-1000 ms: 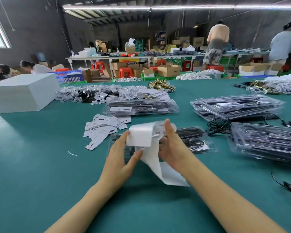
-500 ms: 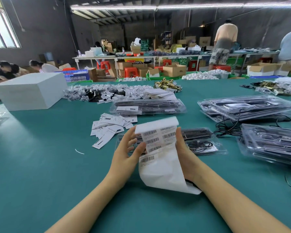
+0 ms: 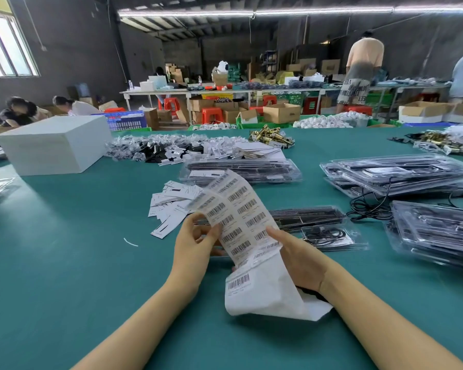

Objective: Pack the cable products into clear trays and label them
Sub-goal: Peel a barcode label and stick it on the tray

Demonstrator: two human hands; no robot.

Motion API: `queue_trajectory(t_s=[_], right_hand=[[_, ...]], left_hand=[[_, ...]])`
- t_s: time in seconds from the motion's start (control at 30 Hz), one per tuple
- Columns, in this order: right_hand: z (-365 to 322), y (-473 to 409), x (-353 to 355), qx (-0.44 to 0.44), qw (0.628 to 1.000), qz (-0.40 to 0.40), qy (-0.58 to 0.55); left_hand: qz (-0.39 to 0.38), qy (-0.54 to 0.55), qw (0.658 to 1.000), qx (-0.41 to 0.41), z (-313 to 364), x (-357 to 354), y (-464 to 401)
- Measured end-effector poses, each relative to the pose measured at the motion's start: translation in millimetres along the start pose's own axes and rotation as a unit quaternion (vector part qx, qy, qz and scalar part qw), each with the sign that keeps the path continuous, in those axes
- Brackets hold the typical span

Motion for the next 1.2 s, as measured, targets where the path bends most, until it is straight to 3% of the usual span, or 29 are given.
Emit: queue_trajectory(t_s=[0.17, 0.3, 0.4, 0.47, 0.6, 0.7, 0.9, 1.1, 1.2], right_hand=[[-0.9, -2.9, 8.0, 0.02, 0.997, 0.029, 0.067], [-6.3, -1.8, 16.1, 0.071, 0.991, 0.094, 0.066], [-14.9, -2.3, 21.2, 0.159, 0.973, 0.158, 0.047], [-23.3, 0.2, 28.6, 0.238, 0.941, 0.234, 0.064], [-33.6, 11.7, 45.0, 0.336, 0.868, 0.354, 0.091], [-34.2, 13.9, 48.0, 0.353, 0.852, 0.368, 0.117], [-32.7, 11.9, 41.1, 0.361, 0.844, 0.355, 0.178], [-27.5, 8.4, 34.2, 0.371, 0.845, 0.345, 0.169], [-27.5, 12.0, 34.7, 0.38, 0.823, 0.375, 0.193]], left_hand=[[0.087, -0.031, 0.996, 0.017, -5.5, 21.1, -6.6], [0.094, -0.015, 0.995, 0.036, -8.0, 23.5, -8.7], [0.028, 0.059, 0.996, 0.054, -3.8, 11.2, -8.1], [-0.049, 0.087, 0.993, 0.067, -2.4, -0.2, -5.5], [-0.197, 0.016, 0.979, 0.054, -6.2, -17.3, 4.0], [-0.241, -0.01, 0.97, 0.03, -6.8, -20.8, 5.9], [-0.234, -0.015, 0.971, 0.037, -5.3, -20.1, 6.1], [-0.219, -0.004, 0.975, 0.039, -7.5, -19.7, 5.9], [-0.208, 0.0, 0.978, 0.033, -5.8, -18.6, 6.8]])
Point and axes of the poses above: each hand's wrist, its own y-axis away from the middle knuckle, its own x-axis out of the back of the hand, z = x × y, the point moved 5 cm from there along -y, towards the middle knuckle, and after that the axes turned 15 degrees about -y, right-handed, at the moved point
